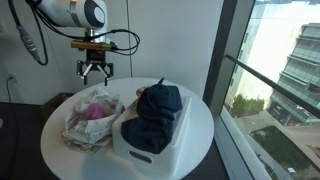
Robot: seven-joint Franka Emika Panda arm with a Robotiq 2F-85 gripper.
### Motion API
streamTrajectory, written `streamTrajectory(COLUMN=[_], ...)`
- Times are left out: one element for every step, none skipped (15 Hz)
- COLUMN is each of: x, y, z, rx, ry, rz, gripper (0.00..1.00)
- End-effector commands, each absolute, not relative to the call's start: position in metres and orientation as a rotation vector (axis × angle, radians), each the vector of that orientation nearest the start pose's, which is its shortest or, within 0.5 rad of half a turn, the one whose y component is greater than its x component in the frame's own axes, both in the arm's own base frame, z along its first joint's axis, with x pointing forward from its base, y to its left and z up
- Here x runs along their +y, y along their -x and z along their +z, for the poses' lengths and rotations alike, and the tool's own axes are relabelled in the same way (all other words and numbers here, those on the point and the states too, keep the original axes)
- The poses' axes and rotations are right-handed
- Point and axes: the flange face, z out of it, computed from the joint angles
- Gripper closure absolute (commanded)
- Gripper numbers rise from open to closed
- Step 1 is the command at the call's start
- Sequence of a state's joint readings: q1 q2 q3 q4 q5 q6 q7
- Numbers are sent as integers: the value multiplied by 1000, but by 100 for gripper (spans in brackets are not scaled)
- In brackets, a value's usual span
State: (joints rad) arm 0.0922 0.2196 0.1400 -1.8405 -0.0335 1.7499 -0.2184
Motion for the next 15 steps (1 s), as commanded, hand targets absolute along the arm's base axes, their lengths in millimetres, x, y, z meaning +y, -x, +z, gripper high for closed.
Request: streamTrajectory(x=[64, 42, 22, -1, -20, -39, -58, -77, -95, -110, -122, -133, -141, -146, -150], y=[-554, -553, -553, -551, -549, -548, -546, -544, -546, -547, -550, -554, -558, -562, -567], z=[435, 444, 449, 454, 457, 458, 457, 455, 451, 446, 440, 434, 428, 422, 416], rx=[-429, -351, -273, -198, -123, -49, 24, 99, 170, 241, 311, 380, 427, 457, 488], ry=[3068, 3078, 3087, 3091, 3098, 3098, 3097, 3095, 3091, 3091, 3086, 3079, 3076, 3073, 3081], rz=[354, 320, 284, 251, 224, 193, 161, 123, 86, 37, -3, -46, -86, -116, -151], gripper=[0, 0, 0, 0, 0, 1, 0, 0, 0, 0, 0, 0, 0, 0, 0])
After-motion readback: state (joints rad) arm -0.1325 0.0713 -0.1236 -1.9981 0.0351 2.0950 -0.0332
